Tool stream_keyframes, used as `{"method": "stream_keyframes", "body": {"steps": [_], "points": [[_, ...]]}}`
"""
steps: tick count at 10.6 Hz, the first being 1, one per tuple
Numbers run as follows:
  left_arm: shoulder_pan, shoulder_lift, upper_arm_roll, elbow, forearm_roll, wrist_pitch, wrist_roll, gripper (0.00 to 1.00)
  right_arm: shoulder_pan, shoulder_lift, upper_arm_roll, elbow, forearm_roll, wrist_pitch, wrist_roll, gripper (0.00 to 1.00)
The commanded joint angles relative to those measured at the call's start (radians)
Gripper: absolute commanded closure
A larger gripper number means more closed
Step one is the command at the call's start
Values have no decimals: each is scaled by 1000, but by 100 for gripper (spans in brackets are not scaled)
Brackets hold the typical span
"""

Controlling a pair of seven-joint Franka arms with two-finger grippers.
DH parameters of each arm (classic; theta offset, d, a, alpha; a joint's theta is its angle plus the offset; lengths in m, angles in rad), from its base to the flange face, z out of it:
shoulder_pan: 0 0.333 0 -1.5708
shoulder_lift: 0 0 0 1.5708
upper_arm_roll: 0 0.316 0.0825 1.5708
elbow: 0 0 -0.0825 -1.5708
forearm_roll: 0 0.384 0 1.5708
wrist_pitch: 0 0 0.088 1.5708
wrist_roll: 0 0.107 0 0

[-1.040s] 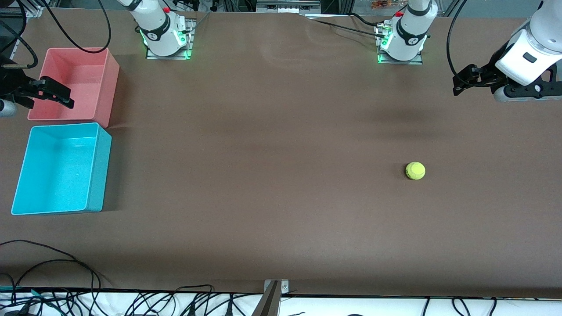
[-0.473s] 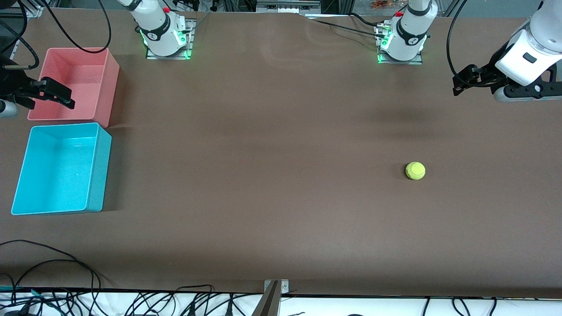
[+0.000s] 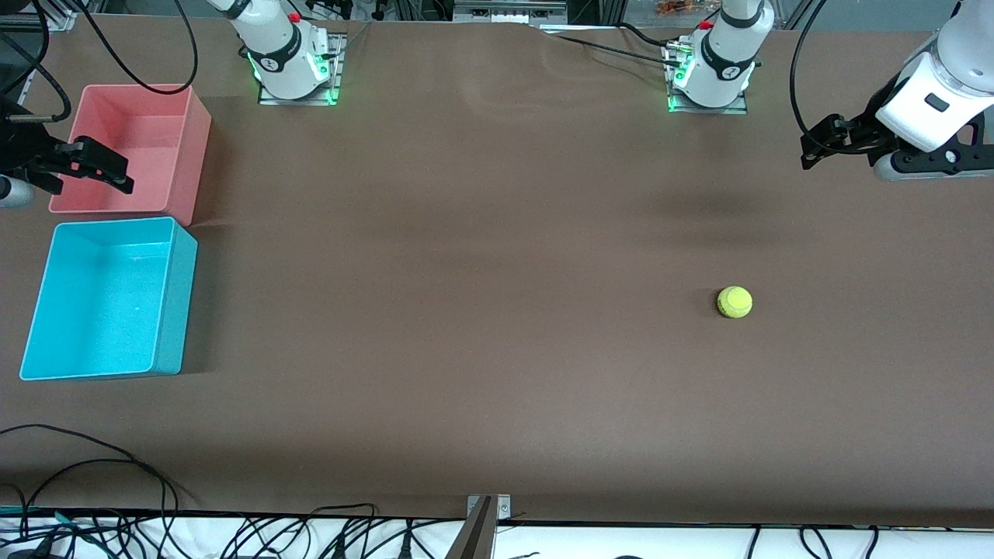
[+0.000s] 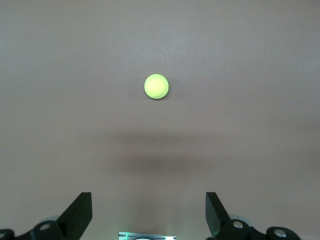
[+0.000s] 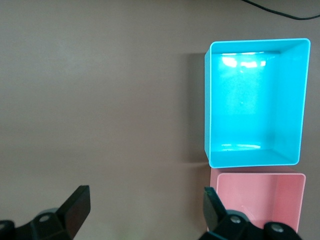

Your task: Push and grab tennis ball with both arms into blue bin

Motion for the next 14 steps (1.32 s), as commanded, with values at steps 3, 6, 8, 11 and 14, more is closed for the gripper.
{"method": "stream_keyframes", "body": {"steps": [3, 6, 8, 11, 14], "points": [[4, 4, -1, 11, 0, -12, 8, 0, -1, -3, 6, 10, -1, -12, 3, 0], [4, 4, -1, 11, 0, -12, 8, 0, -2, 1, 6, 10, 1, 2, 5, 0], [4, 4, -1, 11, 0, -12, 8, 0, -5, 7, 4, 8, 3, 3, 5, 0], [4, 4, -1, 11, 0, -12, 8, 0, -7, 7, 3, 8, 3, 2, 3, 0], [4, 4, -1, 11, 0, -12, 8, 0, -7, 7, 3, 8, 3, 2, 6, 0]]}}
